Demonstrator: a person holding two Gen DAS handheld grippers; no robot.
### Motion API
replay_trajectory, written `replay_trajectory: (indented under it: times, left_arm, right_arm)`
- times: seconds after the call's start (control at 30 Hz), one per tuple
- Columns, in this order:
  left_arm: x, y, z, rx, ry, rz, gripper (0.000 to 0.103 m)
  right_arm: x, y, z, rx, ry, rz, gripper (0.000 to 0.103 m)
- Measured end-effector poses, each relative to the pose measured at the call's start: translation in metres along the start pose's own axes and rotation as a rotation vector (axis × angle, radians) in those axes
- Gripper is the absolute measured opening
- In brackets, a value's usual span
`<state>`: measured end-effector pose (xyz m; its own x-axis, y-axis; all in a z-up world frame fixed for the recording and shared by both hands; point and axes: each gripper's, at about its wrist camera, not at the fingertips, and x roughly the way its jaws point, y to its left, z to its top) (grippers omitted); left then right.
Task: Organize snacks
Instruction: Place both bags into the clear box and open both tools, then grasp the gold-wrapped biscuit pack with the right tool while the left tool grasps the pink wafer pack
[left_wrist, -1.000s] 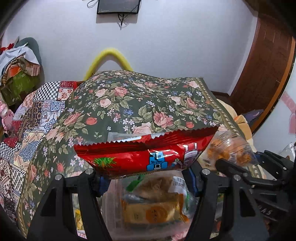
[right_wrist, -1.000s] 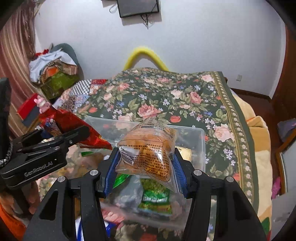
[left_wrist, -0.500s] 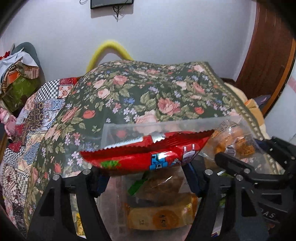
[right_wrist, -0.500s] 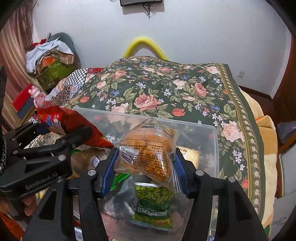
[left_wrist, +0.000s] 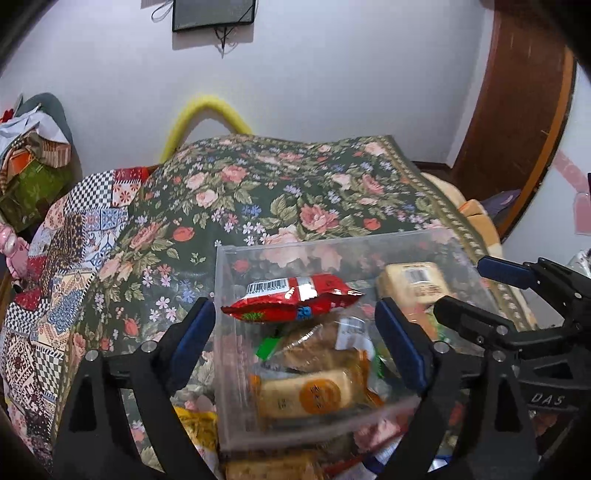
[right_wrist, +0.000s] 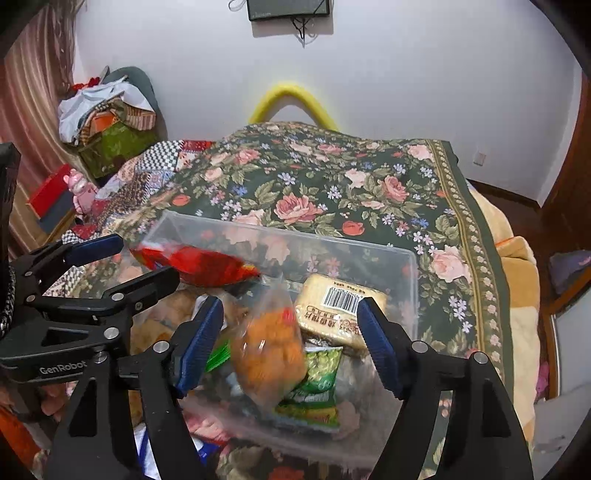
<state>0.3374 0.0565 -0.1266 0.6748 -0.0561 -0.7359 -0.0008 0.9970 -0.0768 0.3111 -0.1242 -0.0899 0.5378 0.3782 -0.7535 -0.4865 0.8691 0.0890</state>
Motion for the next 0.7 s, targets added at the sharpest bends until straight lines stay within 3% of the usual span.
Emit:
replay_trajectory:
  times: [0.37,0.7]
  left_arm:
    - [-0.089,-0.001,-0.032,0.043,-0.081,-0.024,0.091]
    - [-0.119,0.009,-0.101,0.011,0.002,-0.016,0.091]
  right_arm:
    - [-0.066,0.011,-0.025,0.007,-0.059,0.044,0.075]
    - [-0.088,0.032,-0.084,0.014,0.01,0.086,0.076]
